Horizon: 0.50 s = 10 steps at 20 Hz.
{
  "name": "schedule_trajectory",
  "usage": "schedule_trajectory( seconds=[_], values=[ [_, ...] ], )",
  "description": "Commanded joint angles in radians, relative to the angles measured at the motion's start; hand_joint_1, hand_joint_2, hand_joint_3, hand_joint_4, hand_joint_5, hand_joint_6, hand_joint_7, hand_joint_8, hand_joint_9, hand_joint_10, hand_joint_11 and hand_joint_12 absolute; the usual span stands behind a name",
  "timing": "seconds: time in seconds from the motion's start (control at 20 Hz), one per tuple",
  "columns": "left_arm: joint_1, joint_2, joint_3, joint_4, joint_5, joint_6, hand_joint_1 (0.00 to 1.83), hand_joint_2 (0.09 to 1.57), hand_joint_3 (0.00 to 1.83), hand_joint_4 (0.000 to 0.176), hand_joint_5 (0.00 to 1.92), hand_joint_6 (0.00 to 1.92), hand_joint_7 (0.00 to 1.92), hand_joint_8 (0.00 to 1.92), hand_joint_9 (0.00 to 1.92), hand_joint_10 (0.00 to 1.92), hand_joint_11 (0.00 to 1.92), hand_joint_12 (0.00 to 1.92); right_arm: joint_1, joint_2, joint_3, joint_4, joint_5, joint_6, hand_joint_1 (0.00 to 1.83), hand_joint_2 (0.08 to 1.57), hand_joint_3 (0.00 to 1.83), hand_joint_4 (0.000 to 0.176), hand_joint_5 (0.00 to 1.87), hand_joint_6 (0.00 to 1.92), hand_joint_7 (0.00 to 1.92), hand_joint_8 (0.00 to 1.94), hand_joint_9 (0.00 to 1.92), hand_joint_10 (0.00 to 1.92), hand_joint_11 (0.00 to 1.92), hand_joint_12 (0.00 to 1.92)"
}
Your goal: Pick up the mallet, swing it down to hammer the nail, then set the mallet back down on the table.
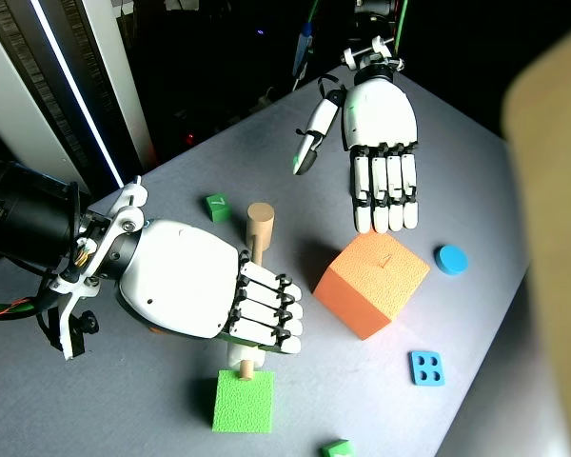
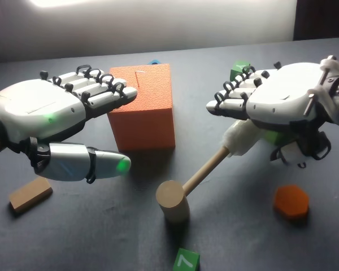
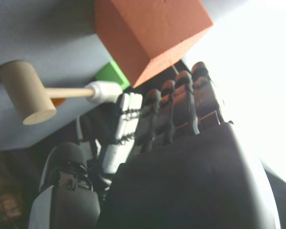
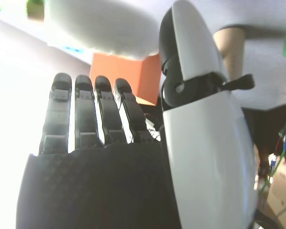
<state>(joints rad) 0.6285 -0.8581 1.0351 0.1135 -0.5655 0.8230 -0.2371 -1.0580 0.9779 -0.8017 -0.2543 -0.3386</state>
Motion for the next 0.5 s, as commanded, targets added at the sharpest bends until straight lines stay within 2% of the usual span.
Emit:
schedule_trajectory(
  seconds=[0.0,0.15,0.45],
  values=[
    [-0.004,-0.002,0.009,-0.015,-0.117,-0.009,0.0,1.16,0.0,0.0,0.05,0.01,0.03,0.01,0.01,0.0,0.0,0.0,0.02,-0.007,0.013,0.108,0.029,-0.108,1.19,1.03,0.0,0.0,0.03,0.01,0.0,0.0,0.0,0.0,0.0,0.0],
    [-0.001,-0.018,0.025,-0.015,-0.123,-0.021,0.0,1.16,0.0,0.0,0.03,0.0,0.02,0.0,0.0,0.0,0.0,0.0,0.032,-0.047,0.071,0.346,-0.023,-0.278,1.17,1.03,0.0,0.0,0.03,0.01,0.0,0.0,0.0,0.0,0.0,0.0],
    [0.016,-0.033,0.038,-0.015,-0.133,-0.034,0.0,1.16,0.0,0.0,0.04,0.0,0.03,0.01,0.01,0.0,0.0,0.0,0.031,-0.117,0.145,0.35,-0.019,-0.308,1.16,1.02,0.0,0.0,0.06,0.02,0.0,0.0,0.0,0.0,0.0,0.0]
  ],
)
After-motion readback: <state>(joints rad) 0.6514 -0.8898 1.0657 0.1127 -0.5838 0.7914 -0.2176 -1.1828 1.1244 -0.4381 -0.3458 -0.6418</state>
